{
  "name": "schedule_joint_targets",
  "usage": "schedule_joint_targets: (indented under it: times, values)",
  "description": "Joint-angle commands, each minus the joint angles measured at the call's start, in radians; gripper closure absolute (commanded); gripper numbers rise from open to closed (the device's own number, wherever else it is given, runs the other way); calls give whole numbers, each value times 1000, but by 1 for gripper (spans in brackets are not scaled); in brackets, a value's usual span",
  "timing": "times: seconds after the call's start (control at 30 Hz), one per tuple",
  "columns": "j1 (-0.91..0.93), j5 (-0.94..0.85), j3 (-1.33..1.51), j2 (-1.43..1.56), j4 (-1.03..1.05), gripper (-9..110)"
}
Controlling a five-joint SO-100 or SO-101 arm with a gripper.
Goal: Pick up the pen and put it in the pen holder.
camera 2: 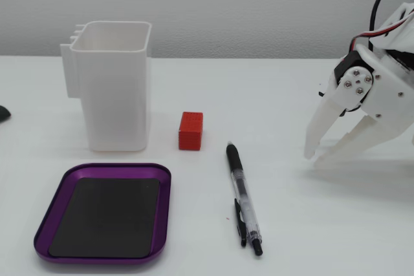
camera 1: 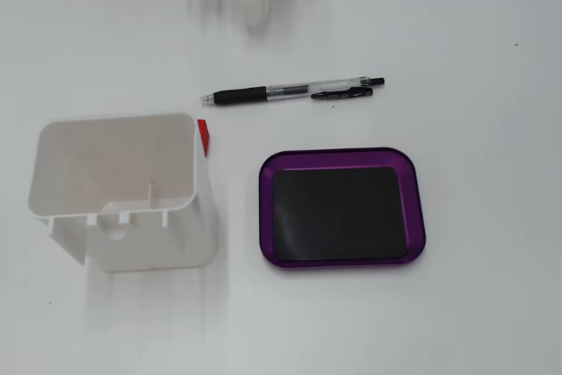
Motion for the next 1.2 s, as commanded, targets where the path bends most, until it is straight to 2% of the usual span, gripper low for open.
schedule_joint_targets:
  times: [0.0,0.73,0.8,0.9,1.03,1.17]
  values:
    - [-5,-3,5,63,-9,102]
    - [11,-9,-6,63,-15,102]
    - [12,-60,-15,61,-49,102]
    - [12,-249,-123,40,-89,102]
    - [-2,-229,-285,-103,-92,101]
    - [-26,-232,-445,-456,-91,95]
